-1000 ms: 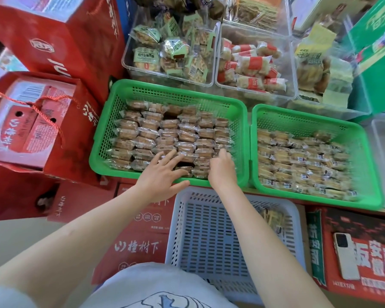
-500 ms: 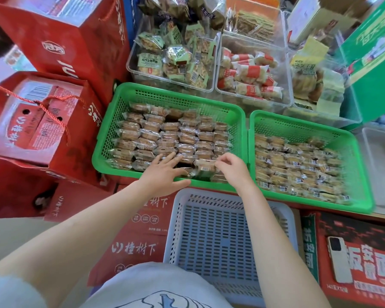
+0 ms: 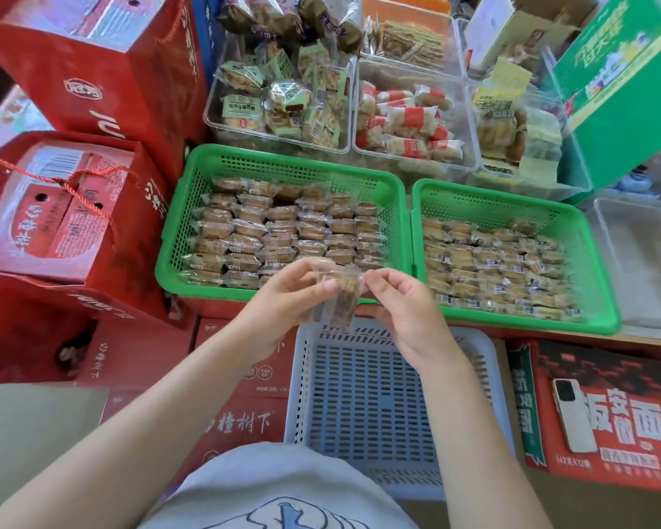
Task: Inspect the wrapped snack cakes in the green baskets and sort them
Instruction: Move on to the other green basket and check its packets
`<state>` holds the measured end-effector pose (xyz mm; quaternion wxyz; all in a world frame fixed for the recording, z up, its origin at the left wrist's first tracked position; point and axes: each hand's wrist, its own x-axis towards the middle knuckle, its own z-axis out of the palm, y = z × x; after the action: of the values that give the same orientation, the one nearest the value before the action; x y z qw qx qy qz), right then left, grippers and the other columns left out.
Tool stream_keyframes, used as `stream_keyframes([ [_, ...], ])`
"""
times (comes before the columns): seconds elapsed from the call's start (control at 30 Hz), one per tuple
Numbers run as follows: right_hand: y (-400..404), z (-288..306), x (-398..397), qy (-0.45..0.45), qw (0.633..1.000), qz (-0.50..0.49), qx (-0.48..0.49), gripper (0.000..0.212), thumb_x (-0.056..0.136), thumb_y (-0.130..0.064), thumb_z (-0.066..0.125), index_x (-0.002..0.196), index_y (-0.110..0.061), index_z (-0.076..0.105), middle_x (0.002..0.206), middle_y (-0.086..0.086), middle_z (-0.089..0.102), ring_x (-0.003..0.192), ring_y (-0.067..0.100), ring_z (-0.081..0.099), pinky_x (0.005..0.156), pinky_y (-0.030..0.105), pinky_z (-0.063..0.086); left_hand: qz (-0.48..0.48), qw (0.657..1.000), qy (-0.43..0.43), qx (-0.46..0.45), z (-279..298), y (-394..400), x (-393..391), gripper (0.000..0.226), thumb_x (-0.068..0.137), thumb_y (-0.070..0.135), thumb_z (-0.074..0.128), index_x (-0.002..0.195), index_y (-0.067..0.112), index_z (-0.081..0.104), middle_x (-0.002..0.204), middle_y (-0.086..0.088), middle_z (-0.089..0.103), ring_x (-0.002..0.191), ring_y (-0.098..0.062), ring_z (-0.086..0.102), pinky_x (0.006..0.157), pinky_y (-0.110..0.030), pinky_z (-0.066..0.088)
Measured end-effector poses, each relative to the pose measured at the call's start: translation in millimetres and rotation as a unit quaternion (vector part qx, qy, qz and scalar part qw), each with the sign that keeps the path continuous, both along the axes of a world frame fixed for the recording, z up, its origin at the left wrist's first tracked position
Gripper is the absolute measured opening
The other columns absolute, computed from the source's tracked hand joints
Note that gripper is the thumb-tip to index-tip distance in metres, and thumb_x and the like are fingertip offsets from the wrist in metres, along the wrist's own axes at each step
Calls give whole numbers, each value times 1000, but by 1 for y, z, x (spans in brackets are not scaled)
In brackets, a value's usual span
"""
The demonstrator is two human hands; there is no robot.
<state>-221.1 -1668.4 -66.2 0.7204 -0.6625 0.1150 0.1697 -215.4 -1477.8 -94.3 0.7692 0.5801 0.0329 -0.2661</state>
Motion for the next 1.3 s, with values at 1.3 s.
stream_keyframes([
  [1.3,13,-41,-69,27,997,-30,-60,37,88,-38,71,115,-22,52,103,5,71,94,21,68,82,40,54,147,981,112,52,-12,-8,-46,16,90,11,73,101,-1,71,99,-20,76,96,-34,74,81,-40,63],
])
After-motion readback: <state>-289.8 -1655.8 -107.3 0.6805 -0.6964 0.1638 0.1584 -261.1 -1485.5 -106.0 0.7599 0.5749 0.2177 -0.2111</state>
